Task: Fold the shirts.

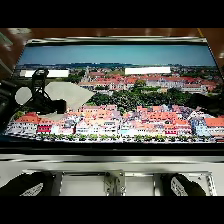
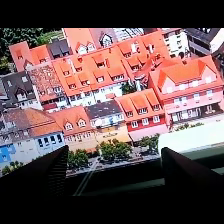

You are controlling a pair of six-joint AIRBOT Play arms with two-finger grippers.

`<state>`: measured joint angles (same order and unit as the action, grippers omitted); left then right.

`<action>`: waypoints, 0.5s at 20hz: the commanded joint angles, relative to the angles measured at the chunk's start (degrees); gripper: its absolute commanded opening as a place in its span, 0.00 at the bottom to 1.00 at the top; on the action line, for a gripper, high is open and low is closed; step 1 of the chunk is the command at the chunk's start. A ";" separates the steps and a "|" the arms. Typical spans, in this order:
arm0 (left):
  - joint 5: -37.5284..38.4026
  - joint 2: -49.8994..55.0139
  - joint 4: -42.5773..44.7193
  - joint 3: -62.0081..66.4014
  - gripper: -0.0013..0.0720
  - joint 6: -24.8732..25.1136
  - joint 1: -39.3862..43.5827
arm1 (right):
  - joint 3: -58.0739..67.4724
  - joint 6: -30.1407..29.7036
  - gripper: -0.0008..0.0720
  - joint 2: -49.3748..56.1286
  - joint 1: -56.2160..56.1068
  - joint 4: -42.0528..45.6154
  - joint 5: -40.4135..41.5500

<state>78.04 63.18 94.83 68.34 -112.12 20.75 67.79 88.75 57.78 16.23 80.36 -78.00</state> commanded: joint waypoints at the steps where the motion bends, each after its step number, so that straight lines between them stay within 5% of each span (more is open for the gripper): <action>1: -5.90 0.31 -0.81 -0.02 0.74 -1.14 -0.02 | 0.07 0.37 0.97 0.02 0.02 -3.85 1.46; 6: -13.05 1.77 -3.58 -0.04 0.74 -0.85 -0.02 | 0.07 -1.57 0.97 0.04 0.02 -3.96 4.04; 10: -15.91 6.36 5.49 1.53 1.00 2.01 -7.61 | 0.04 -1.53 0.97 0.04 0.02 -3.76 3.32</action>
<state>64.53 66.72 95.94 68.82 -111.81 17.80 67.79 87.61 57.80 16.23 76.75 -74.46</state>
